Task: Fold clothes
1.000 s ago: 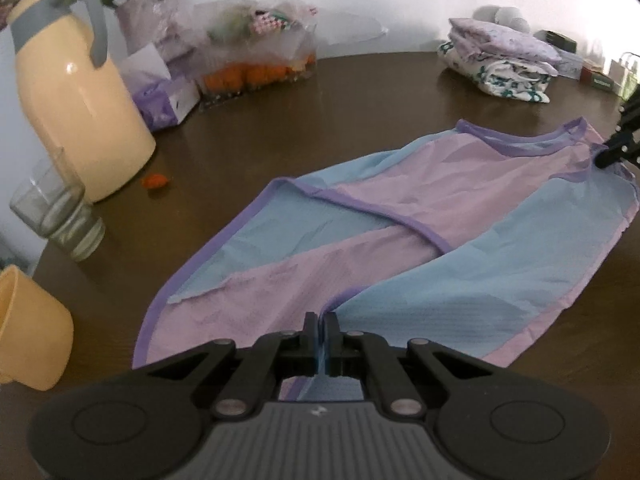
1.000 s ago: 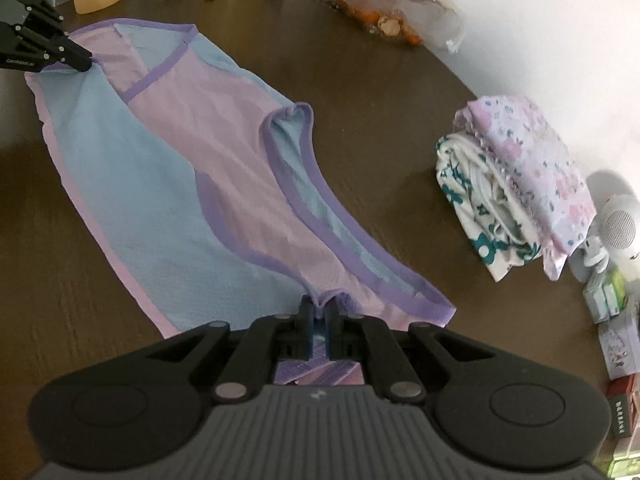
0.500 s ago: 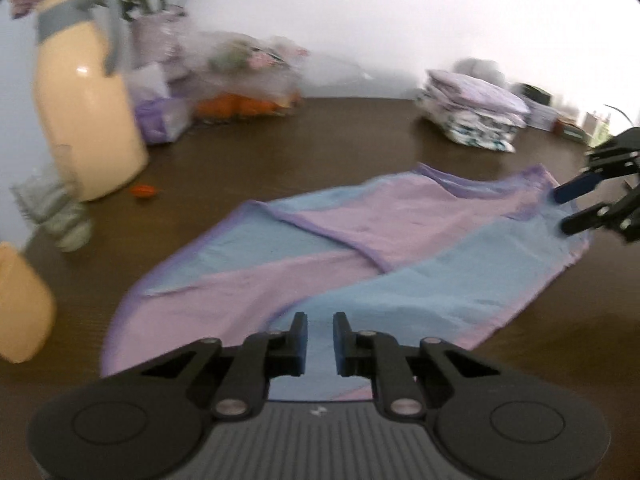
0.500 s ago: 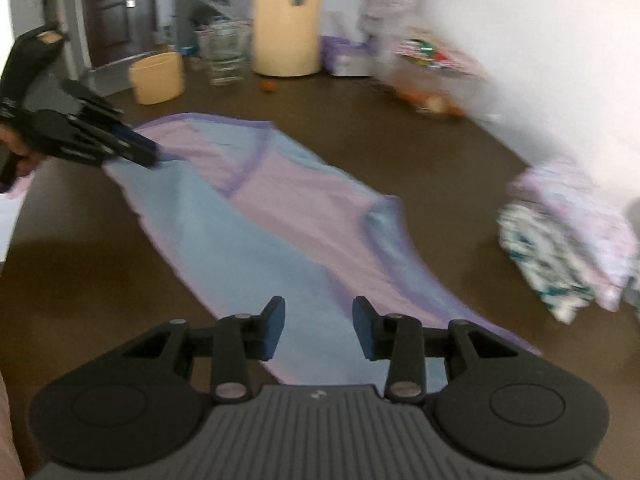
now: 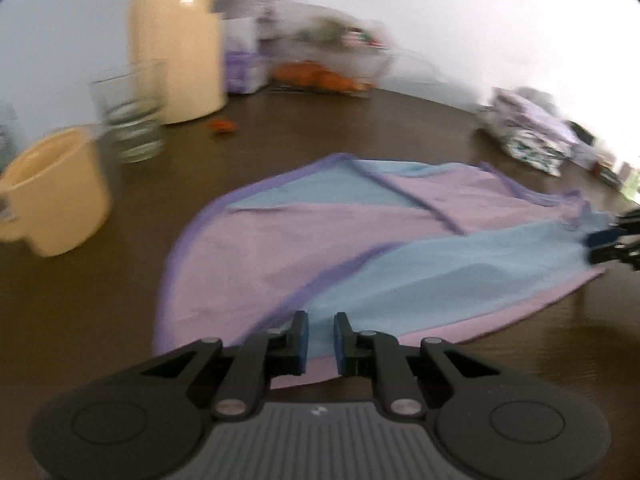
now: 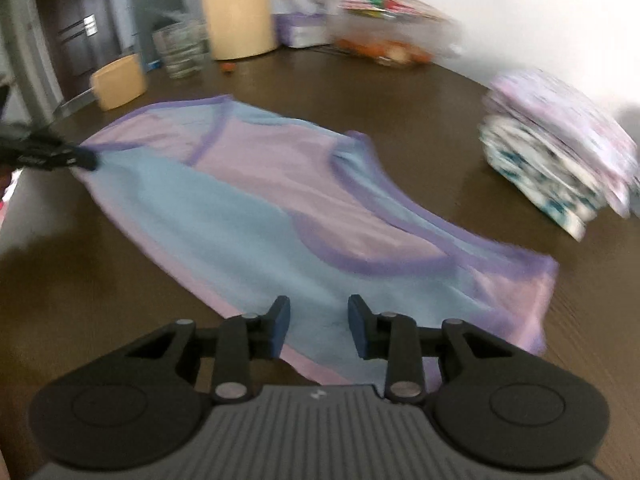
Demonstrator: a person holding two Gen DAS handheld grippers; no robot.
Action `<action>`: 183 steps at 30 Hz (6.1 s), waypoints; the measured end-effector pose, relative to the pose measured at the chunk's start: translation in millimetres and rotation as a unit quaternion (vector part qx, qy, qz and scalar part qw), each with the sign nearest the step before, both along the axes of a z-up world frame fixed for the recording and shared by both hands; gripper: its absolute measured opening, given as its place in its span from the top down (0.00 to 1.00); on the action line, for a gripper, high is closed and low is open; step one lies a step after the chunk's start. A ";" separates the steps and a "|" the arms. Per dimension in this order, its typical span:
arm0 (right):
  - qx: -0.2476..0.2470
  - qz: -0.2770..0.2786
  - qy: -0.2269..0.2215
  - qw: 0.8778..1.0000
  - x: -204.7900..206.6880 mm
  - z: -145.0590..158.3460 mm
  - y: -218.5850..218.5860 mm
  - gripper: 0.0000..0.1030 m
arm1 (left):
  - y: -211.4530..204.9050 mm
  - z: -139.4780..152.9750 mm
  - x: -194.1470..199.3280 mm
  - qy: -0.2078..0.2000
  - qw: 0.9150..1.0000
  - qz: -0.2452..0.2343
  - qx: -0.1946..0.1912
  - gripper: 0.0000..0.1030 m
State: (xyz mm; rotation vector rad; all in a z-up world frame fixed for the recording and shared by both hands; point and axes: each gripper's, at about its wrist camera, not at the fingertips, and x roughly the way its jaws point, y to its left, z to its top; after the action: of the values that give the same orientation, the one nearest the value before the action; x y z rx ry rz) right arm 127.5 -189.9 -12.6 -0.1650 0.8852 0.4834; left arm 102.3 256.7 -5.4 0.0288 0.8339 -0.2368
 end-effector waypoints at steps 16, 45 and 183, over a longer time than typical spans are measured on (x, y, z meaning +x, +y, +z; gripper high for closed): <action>-0.037 -0.049 -0.009 0.998 -12.5 -4.5 -32.4 0.74 | 3.7 3.9 -7.6 0.002 0.998 0.029 0.062 0.88; -0.028 -0.139 0.061 0.988 81.5 21.9 -87.1 0.38 | -103.8 33.3 187.0 0.014 0.990 -0.099 0.102 0.40; 0.018 0.154 0.009 0.988 -24.5 13.5 69.6 0.56 | -28.3 27.6 27.1 -0.025 1.000 -0.008 -0.013 0.59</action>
State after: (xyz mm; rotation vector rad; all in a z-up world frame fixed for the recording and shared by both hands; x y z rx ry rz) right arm 102.9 -120.2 0.8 -0.2670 0.8722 0.7901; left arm 129.3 228.4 22.2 0.0165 0.7807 -0.2612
